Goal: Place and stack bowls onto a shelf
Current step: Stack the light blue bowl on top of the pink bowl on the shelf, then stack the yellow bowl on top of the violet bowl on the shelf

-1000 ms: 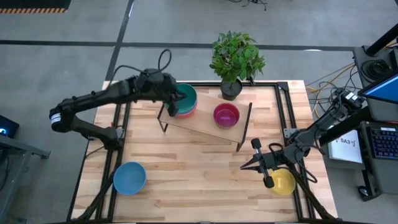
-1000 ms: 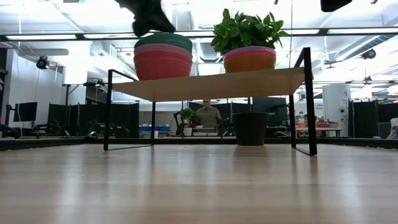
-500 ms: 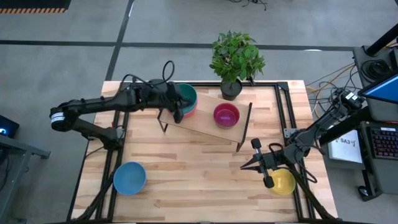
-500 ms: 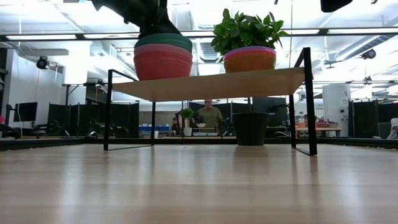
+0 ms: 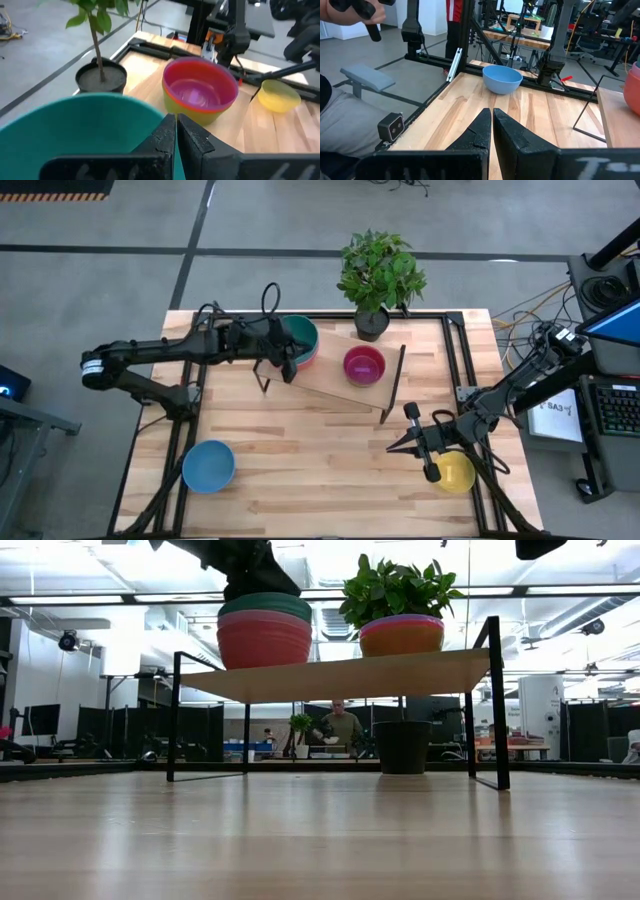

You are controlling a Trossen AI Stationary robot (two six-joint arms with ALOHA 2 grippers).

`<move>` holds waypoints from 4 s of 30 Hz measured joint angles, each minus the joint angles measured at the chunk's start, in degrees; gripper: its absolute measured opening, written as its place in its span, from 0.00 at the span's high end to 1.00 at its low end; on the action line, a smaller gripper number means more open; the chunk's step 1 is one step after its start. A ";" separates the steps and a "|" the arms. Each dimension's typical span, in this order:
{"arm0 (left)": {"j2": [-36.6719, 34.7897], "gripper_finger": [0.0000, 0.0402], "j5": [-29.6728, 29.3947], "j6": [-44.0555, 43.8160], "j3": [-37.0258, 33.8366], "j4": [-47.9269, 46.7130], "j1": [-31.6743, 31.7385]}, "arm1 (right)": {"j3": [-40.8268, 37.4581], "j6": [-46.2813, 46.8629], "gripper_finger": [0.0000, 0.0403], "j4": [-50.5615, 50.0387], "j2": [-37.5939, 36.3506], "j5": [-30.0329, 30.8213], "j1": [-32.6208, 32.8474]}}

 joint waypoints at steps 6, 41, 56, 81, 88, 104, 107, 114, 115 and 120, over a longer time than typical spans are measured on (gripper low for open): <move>0.29 1.00 -0.08 -0.02 0.01 1.38 -0.86 | 0.00 0.01 0.98 0.00 0.00 0.00 0.00; -14.86 1.00 -7.22 7.60 -4.39 -3.21 -17.63 | 11.59 17.71 0.98 -12.64 7.40 5.35 0.17; -32.18 1.00 -7.79 7.82 -21.31 8.30 -20.19 | 39.15 86.98 0.98 -79.12 18.85 -12.32 0.17; -35.45 1.00 -7.77 9.54 -24.62 9.06 -20.14 | 33.92 107.11 0.60 -87.10 39.89 -41.43 0.37; -35.45 1.00 -7.77 9.53 -24.62 9.01 -20.14 | 33.75 104.90 0.70 -86.93 43.59 -40.96 0.44; -35.18 1.00 -7.75 9.53 -24.64 9.10 -20.14 | 39.67 94.10 0.98 -76.55 38.28 -40.64 -0.02; -35.16 1.00 -7.75 9.83 -24.64 9.06 -20.14 | 43.29 86.44 0.98 -69.95 37.47 -37.42 -0.24; -35.04 1.00 -7.75 10.29 -24.64 9.19 -20.14 | 55.13 60.81 0.98 -63.61 37.51 -22.08 -2.61; -35.01 1.00 -7.75 10.31 -24.64 9.21 -20.14 | 56.82 57.03 0.98 -63.74 37.52 -19.74 -3.08; -34.99 1.00 -7.73 10.34 -24.64 9.24 -20.14 | 64.60 37.77 0.98 -64.10 37.53 -10.04 -5.56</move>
